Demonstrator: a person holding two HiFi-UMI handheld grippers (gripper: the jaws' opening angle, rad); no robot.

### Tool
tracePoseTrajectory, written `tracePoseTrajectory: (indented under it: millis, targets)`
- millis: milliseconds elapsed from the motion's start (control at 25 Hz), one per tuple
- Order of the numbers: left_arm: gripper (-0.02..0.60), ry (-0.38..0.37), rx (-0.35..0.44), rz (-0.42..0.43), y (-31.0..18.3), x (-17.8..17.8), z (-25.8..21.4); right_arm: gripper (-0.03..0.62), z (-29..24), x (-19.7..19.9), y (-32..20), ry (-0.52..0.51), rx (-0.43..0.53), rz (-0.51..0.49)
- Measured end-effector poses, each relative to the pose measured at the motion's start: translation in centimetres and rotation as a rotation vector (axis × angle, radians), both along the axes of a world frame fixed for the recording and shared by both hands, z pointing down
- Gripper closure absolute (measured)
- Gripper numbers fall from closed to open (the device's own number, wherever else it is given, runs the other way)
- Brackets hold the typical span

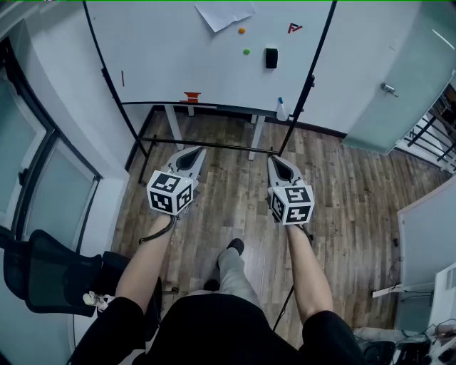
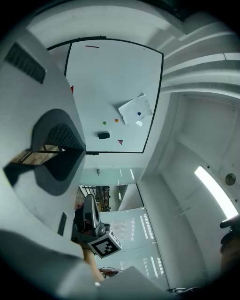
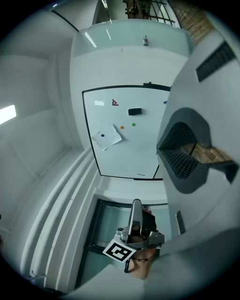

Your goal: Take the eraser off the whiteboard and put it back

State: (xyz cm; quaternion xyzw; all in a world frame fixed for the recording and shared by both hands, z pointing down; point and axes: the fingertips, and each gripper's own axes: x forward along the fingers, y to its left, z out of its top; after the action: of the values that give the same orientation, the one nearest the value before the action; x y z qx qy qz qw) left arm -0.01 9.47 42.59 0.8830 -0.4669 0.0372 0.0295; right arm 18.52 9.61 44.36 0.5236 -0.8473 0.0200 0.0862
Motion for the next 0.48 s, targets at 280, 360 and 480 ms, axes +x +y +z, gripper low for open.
tracePoseTrajectory:
  millis: [280,360,480]
  targets:
    - [0.561,-0.007,-0.014,0.017,-3.0,-0.2,0.9,0.571,0.7,-0.2,-2.9,0.007,-0.005,0.011]
    - [0.560,-0.006,-0.015,0.014,-4.4,-0.3,0.9,0.571,0.7,-0.2,-4.3,0.012,0.000,0.014]
    - [0.561,-0.006,-0.012,0.013,-6.9,-0.3,0.6,0.571,0.3,-0.1,-6.7,0.018,0.008,0.018]
